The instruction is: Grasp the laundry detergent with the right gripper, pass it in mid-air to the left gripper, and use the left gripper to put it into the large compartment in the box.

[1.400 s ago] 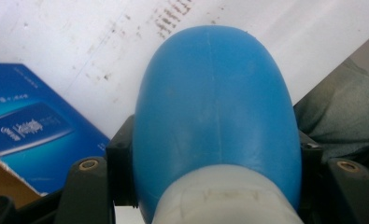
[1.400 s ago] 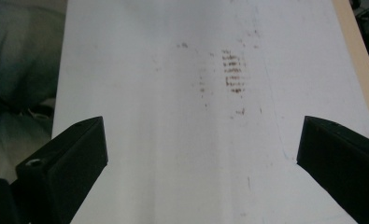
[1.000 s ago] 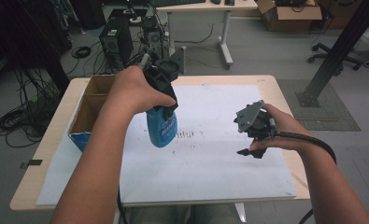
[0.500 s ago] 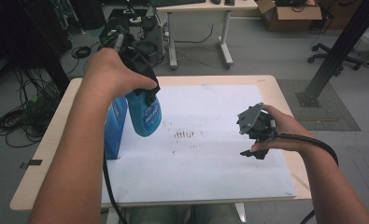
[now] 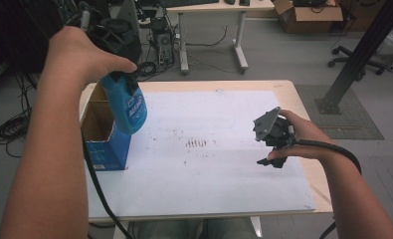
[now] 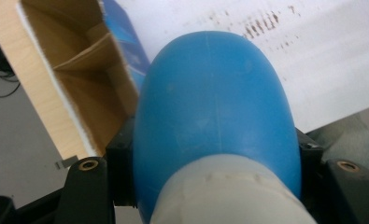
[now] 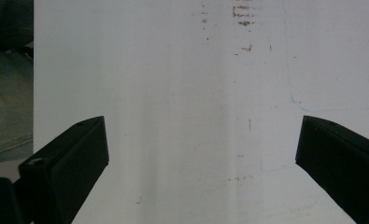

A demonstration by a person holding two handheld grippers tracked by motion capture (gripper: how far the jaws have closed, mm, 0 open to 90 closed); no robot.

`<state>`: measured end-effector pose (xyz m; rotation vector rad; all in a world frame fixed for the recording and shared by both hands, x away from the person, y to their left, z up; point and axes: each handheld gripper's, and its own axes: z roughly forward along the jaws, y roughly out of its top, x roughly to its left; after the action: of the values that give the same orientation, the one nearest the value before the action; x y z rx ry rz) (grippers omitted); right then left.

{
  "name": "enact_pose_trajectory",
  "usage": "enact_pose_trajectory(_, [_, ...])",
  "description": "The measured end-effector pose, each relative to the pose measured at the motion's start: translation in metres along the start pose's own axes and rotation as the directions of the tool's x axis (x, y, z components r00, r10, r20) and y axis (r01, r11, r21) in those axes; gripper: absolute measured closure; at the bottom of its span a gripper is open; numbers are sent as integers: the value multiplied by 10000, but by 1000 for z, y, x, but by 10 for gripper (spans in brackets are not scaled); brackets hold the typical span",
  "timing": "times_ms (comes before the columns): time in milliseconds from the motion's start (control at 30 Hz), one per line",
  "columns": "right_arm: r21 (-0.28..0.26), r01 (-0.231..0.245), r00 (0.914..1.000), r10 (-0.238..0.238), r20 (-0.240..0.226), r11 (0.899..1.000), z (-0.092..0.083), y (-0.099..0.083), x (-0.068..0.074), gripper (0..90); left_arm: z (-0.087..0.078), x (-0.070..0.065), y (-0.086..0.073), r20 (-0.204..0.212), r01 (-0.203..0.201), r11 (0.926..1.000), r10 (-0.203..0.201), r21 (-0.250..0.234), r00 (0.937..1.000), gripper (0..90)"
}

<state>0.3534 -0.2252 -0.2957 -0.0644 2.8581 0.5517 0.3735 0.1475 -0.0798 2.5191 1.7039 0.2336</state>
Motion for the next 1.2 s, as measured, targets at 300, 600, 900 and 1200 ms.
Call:
enact_pose_trajectory(300, [89,-88,9998,89,-153,9999,4,1,-3,25,-16,29,-2,-149,721,9974,-721,-11,9973,381])
enact_pose_trajectory(600, [116,-162,9997,164,-204,9998,7,1,-5,26,-23,42,-1,-460,1308,9913,-1313,-140,9903,381])
enact_pose_trajectory(900, [101,-182,9997,184,-168,9998,4,0,-3,26,-24,53,-2,-347,1698,9850,-1709,-323,9847,380])
enact_pose_trajectory(1200, [69,-244,9995,246,-197,9997,5,-3,-2,26,-20,65,-5,-376,2058,9778,-2072,-384,9776,380])
